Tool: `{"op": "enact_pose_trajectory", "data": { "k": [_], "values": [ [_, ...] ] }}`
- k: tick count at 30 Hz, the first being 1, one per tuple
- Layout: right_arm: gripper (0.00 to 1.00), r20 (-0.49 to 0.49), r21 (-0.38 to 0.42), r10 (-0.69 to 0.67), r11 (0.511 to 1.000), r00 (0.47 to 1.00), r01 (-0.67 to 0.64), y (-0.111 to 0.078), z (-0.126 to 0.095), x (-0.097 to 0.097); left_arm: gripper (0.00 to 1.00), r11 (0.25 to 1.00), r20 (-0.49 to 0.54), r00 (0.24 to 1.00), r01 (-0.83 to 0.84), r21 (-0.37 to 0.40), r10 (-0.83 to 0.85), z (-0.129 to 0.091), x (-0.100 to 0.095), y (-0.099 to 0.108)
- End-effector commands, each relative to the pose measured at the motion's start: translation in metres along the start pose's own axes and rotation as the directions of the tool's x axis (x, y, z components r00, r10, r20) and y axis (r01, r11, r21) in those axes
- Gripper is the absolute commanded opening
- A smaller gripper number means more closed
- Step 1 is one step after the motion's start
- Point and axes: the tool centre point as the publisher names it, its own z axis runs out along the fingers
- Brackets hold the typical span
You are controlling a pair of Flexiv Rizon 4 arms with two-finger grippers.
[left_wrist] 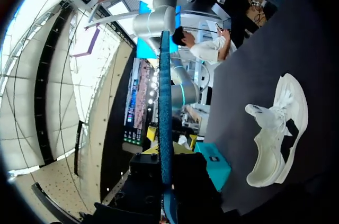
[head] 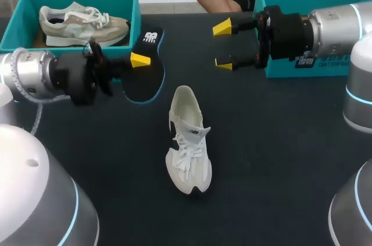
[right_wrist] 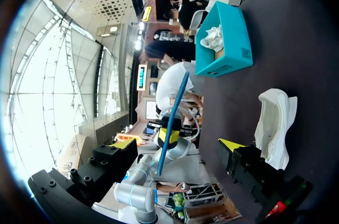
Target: Take the shoe out of the shoebox, open the shoe tongue, remove and reinsert the insole, then place the shoe into the shoebox
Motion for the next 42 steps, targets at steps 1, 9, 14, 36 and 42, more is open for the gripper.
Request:
{"op": "enact_pose_trajectory", "data": {
  "k": [1, 9, 14, 36, 42],
  "values": [
    [1.0, 0.002, -0.002, 0.0, 1.0, 1.0, 0.0, -0.001, 0.001, 0.0, 0.0, 0.808, 0.013, 0.814, 0.579, -0.113, -0.581, -0.005, -0.005, -0.011],
    [1.0, 0.002, -0.002, 0.0, 1.0, 1.0, 0.0, -0.001, 0.001, 0.0, 0.0, 0.488, -0.174, 0.46, 0.854, -0.179, -0.871, -0.008, 0.011, -0.015],
    [1.0, 0.002, -0.002, 0.0, 1.0, 1.0, 0.0, -0.001, 0.001, 0.0, 0.0, 0.411, -0.116, 0.397, 0.899, -0.15, -0.91, -0.009, 0.009, -0.011],
    [1.0, 0.002, -0.002, 0.0, 1.0, 1.0, 0.0, -0.001, 0.001, 0.0, 0.0, -0.275, -0.041, -0.282, 0.954, -0.119, -0.959, -0.011, 0.02, -0.006],
    [1.0, 0.002, -0.002, 0.0, 1.0, 1.0, 0.0, -0.001, 0.001, 0.0, 0.0, -0.556, -0.07, -0.577, 0.808, -0.196, -0.813, -0.016, 0.026, -0.004]
  ]
}}
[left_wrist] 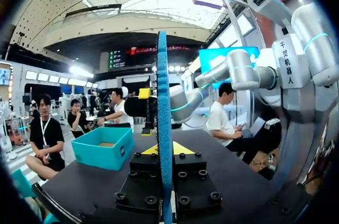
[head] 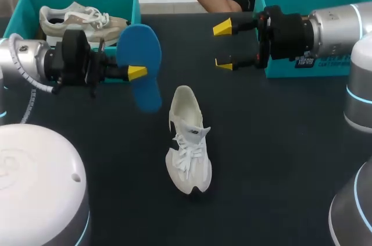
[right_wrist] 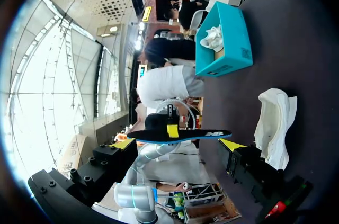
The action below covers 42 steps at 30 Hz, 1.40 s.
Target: Take the shoe out of the shoebox, open the shoe tongue, remove and reinsert the insole, then place the shoe into the shoebox
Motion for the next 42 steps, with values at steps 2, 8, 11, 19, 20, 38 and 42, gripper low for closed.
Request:
{"op": "enact_pose_trajectory", "data": {
  "k": [2, 8, 11, 19, 20, 38, 42],
  "values": [
    [1.0, 0.002, -0.002, 0.001, 1.0, 1.0, -0.001, 0.0, 0.002, 0.0, 0.0, 0.663, -0.132, 0.653, 0.746, -0.052, -0.745, -0.006, -0.006, 0.002],
    [1.0, 0.002, -0.002, 0.001, 1.0, 1.0, -0.001, 0.0, 0.002, 0.0, 0.0, 0.672, -0.143, 0.662, 0.74, -0.034, -0.736, -0.006, -0.007, -0.001],
    [1.0, 0.002, -0.002, 0.001, 1.0, 1.0, -0.001, 0.0, 0.002, 0.0, 0.0, 0.672, -0.143, 0.662, 0.74, -0.034, -0.736, -0.006, -0.007, -0.001],
    [1.0, 0.002, -0.002, 0.001, 1.0, 1.0, -0.001, 0.0, 0.002, 0.0, 0.0, 0.672, -0.143, 0.662, 0.74, -0.034, -0.736, -0.006, -0.007, -0.001],
    [1.0, 0.002, -0.002, 0.001, 1.0, 1.0, -0.001, 0.0, 0.002, 0.0, 0.0, 0.672, -0.143, 0.662, 0.74, -0.034, -0.736, -0.006, -0.007, -0.001],
    [1.0, 0.002, -0.002, 0.001, 1.0, 1.0, -0.001, 0.0, 0.002, 0.0, 0.0, 0.468, -0.128, 0.458, 0.882, -0.053, -0.879, -0.004, -0.016, 0.018],
    [1.0, 0.002, -0.002, 0.001, 1.0, 1.0, -0.001, 0.0, 0.002, 0.0, 0.0, 0.279, -0.174, 0.269, 0.96, -0.036, -0.947, -0.002, -0.022, 0.032]
  ]
}}
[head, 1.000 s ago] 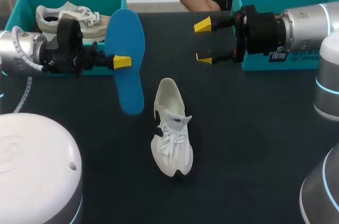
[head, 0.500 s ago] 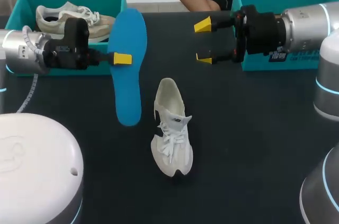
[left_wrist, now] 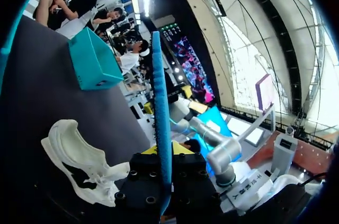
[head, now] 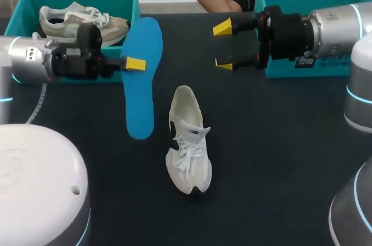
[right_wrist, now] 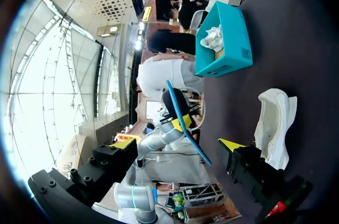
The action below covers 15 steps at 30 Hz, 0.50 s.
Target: Take the shoe out of the shoebox, open the shoe tongue, remove and reinsert the insole, then place the shoe into the shoebox
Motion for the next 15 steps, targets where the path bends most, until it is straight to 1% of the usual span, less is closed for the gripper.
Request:
{"op": "enact_pose_trajectory", "data": {
  "k": [1, 2, 3, 6, 7, 12, 14, 15],
  "values": [
    [1.0, 0.002, -0.002, 0.001, 1.0, 1.0, -0.001, -0.0002, 0.0018, 0.0002, 0.0, 0.988, -0.065, 0.987, 0.15, 0.038, -0.148, 0.0022, -0.0186, 0.0026],
    [1.0, 0.002, -0.002, 0.001, 1.0, 1.0, -0.001, -0.0002, 0.0018, 0.0002, 0.0, 0.986, -0.032, 0.985, 0.168, 0.019, -0.167, 0.0028, -0.0208, 0.0027],
    [1.0, 0.002, -0.002, 0.001, 1.0, 1.0, -0.001, -0.0002, 0.0018, 0.0002, 0.0, 0.981, -0.052, 0.98, 0.192, 0.028, -0.19, 0.0036, -0.0228, 0.0034],
    [1.0, 0.002, -0.002, 0.001, 1.0, 1.0, -0.001, -0.0002, 0.0018, 0.0002, 0.0, 0.967, -0.065, 0.966, 0.252, 0.025, -0.25, 0.0058, -0.0246, 0.0051],
    [1.0, 0.002, -0.002, 0.001, 1.0, 1.0, -0.001, -0.0002, 0.0018, 0.0002, 0.0, 0.964, -0.044, 0.963, 0.266, 0.012, -0.265, 0.0063, -0.025, 0.0059],
    [1.0, 0.002, -0.002, 0.001, 1.0, 1.0, -0.001, -0.0002, 0.0018, 0.0002, 0.0, 0.962, -0.043, 0.961, 0.274, 0.01, -0.273, 0.009, -0.0244, 0.0036],
    [1.0, 0.026, -0.027, -0.049, 0.998, 0.998, 0.05, -0.0058, 0.0012, -0.0007, 0.0, 0.963, -0.036, 0.963, 0.268, 0.01, -0.267, 0.0101, -0.0239, 0.0016],
    [1.0, 0.087, -0.042, -0.055, 0.997, 0.995, 0.059, -0.0101, 0.0022, -0.001, 0.0, 0.963, -0.04, 0.963, 0.268, 0.011, -0.267, 0.0112, -0.0236, -0.0001]
  ]
}}
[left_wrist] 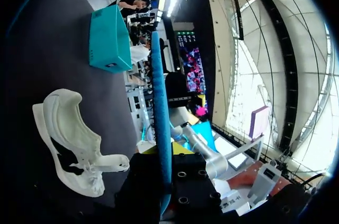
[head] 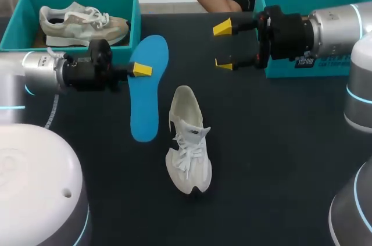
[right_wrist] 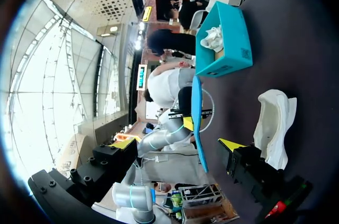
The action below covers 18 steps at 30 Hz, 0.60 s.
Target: Take the shoe out of the shoebox, open the shoe tongue, remove and reinsert the insole, then place the shoe into the shoebox
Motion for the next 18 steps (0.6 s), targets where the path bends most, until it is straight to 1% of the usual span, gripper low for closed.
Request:
{"op": "enact_pose_trajectory", "data": {
  "k": [1, 2, 3, 4, 5, 6, 8, 9, 13, 15, 17, 18],
  "values": [
    [1.0, 0.102, -0.05, -0.044, 0.998, 0.994, 0.049, -0.013, 0.003, 0.001, 0.0, 1.0, 0.004, 1.0, -0.001, 0.001, 0.001, 0.003, 0.003, -0.005],
    [1.0, 0.137, -0.068, -0.061, 0.995, 0.989, 0.07, -0.016, 0.004, 0.002, 0.0, 1.0, 0.009, 1.0, -0.002, 0.0, 0.002, 0.004, 0.003, -0.006],
    [1.0, 0.222, -0.072, -0.059, 0.994, 0.973, 0.077, -0.02, 0.007, 0.004, 0.0, 1.0, 0.006, 1.0, -0.004, 0.002, 0.004, 0.005, 0.003, -0.008],
    [1.0, 0.278, -0.073, -0.079, 0.992, 0.957, 0.103, -0.023, 0.01, 0.006, 0.0, 1.0, 0.009, 1.0, -0.004, 0.0, 0.004, 0.007, 0.003, -0.009],
    [1.0, 0.299, -0.078, -0.085, 0.99, 0.951, 0.113, -0.025, 0.012, 0.008, 0.0, 1.0, 0.012, 1.0, -0.007, 0.001, 0.007, 0.007, 0.003, -0.01],
    [1.0, 0.364, -0.078, -0.083, 0.99, 0.928, 0.12, -0.027, 0.015, 0.012, 0.0, 1.0, 0.019, 1.0, -0.009, 0.004, 0.009, 0.009, 0.002, -0.011],
    [1.0, 0.448, -0.082, -0.066, 0.99, 0.891, 0.115, -0.029, 0.021, 0.016, 0.0, 1.0, 0.024, 1.0, -0.012, 0.006, 0.011, 0.01, 0.001, -0.012],
    [1.0, 0.485, -0.085, -0.052, 0.991, 0.873, 0.106, -0.03, 0.023, 0.018, 0.0, 1.0, 0.024, 1.0, -0.01, 0.008, 0.01, 0.011, 0.0, -0.013],
    [1.0, 0.576, -0.061, -0.075, 0.989, 0.814, 0.134, -0.03, 0.038, 0.029, 0.0, 1.0, 0.018, 1.0, -0.005, 0.025, 0.005, 0.016, -0.003, -0.016],
    [1.0, 0.635, -0.049, -0.083, 0.988, 0.768, 0.147, -0.03, 0.045, 0.035, 0.0, 1.0, 0.016, 1.0, -0.004, 0.03, 0.004, 0.018, -0.005, -0.018],
    [1.0, 0.712, -0.028, -0.089, 0.987, 0.697, 0.156, -0.029, 0.051, 0.039, 0.0, 0.999, 0.006, 1.0, -0.003, 0.04, 0.003, 0.021, -0.007, -0.02],
    [1.0, 0.735, -0.016, -0.099, 0.987, 0.671, 0.163, -0.028, 0.055, 0.04, 0.0, 0.999, 0.004, 1.0, -0.003, 0.042, 0.003, 0.022, -0.008, -0.021]
  ]
}}
